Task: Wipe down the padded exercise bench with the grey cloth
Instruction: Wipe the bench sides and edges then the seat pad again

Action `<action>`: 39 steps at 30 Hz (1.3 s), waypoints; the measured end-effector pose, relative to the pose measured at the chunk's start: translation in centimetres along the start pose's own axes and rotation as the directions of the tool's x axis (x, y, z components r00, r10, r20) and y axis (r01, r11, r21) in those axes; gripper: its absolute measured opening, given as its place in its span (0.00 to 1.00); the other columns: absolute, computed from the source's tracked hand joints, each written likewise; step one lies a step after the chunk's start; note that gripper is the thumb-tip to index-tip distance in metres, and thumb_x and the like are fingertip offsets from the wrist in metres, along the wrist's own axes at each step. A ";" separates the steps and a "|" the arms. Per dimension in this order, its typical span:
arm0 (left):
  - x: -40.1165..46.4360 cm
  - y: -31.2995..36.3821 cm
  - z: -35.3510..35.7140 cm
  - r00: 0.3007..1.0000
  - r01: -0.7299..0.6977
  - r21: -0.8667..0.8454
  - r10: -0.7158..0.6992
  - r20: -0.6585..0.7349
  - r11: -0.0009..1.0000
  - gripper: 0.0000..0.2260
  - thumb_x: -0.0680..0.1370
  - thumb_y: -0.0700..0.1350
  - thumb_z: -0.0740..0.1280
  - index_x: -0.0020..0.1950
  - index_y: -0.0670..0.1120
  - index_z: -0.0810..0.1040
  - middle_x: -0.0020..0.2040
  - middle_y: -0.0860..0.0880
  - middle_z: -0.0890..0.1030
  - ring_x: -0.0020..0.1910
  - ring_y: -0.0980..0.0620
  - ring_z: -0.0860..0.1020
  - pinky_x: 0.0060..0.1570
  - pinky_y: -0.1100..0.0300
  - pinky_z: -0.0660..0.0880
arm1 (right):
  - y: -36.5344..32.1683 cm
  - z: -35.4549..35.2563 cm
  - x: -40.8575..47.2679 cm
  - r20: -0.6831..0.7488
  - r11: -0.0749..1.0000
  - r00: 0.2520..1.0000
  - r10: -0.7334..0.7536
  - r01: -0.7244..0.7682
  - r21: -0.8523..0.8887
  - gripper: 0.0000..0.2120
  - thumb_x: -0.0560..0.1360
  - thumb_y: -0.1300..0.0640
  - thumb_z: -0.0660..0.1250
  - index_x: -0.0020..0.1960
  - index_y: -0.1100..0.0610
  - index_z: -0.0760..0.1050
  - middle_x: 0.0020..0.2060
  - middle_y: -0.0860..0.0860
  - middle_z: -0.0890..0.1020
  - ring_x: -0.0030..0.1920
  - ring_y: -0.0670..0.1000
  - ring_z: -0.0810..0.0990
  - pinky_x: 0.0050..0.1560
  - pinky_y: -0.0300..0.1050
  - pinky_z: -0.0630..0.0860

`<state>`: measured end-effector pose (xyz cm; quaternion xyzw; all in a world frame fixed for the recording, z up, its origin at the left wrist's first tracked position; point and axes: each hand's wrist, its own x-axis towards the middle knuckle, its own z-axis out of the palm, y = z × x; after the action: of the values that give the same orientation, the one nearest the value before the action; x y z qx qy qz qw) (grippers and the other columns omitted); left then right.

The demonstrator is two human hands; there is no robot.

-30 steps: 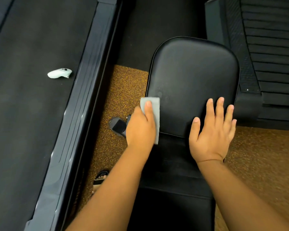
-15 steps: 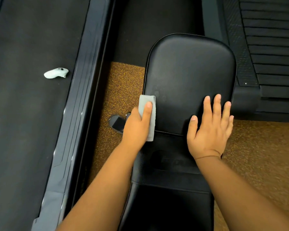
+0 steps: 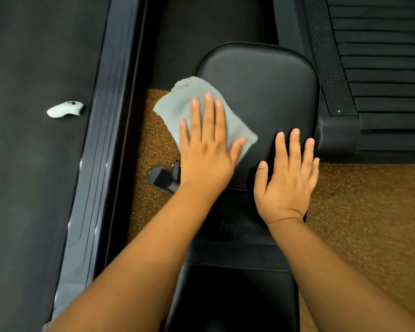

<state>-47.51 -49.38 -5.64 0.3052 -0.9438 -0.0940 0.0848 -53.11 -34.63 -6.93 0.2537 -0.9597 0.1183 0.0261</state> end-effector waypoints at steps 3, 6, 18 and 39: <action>-4.3 -0.3 0.2 0.997 -0.006 -0.028 0.008 0.072 1.000 0.34 0.82 0.63 0.50 0.80 0.42 0.50 0.80 0.42 0.50 0.78 0.39 0.47 0.72 0.39 0.57 | 0.1 0.0 0.0 0.001 1.000 1.000 -0.005 0.005 -0.002 0.30 0.79 0.45 0.52 0.79 0.51 0.55 0.80 0.52 0.53 0.79 0.58 0.48 0.75 0.64 0.51; -4.5 -0.3 -0.3 0.983 0.169 -0.161 -0.155 0.093 0.972 0.37 0.80 0.66 0.54 0.80 0.44 0.49 0.79 0.39 0.48 0.74 0.33 0.57 0.69 0.41 0.64 | 0.1 0.0 0.1 0.002 1.000 1.000 -0.008 0.008 -0.003 0.30 0.79 0.45 0.53 0.79 0.51 0.55 0.80 0.52 0.54 0.79 0.59 0.48 0.75 0.64 0.51; -0.3 -3.1 -0.6 0.876 0.455 -0.614 -0.446 0.182 0.644 0.35 0.69 0.72 0.64 0.63 0.46 0.73 0.58 0.47 0.78 0.56 0.48 0.77 0.57 0.49 0.75 | 0.1 0.0 0.0 -0.013 1.000 1.000 -0.016 0.016 0.011 0.29 0.79 0.45 0.53 0.79 0.51 0.56 0.79 0.52 0.55 0.79 0.59 0.50 0.75 0.64 0.52; -13.4 5.0 -3.6 0.961 0.199 -0.622 -0.026 0.276 0.757 0.36 0.65 0.50 0.80 0.69 0.50 0.68 0.63 0.50 0.69 0.63 0.52 0.68 0.61 0.65 0.63 | 4.8 -4.4 -4.3 -0.057 0.694 0.976 0.211 -0.108 0.712 0.19 0.80 0.54 0.55 0.68 0.58 0.73 0.71 0.56 0.70 0.74 0.56 0.64 0.74 0.56 0.60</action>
<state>-38.83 -37.97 -2.42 0.2997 -0.8366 -0.4549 0.0585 -51.80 -27.49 -4.19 0.1515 -0.8560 0.4939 -0.0184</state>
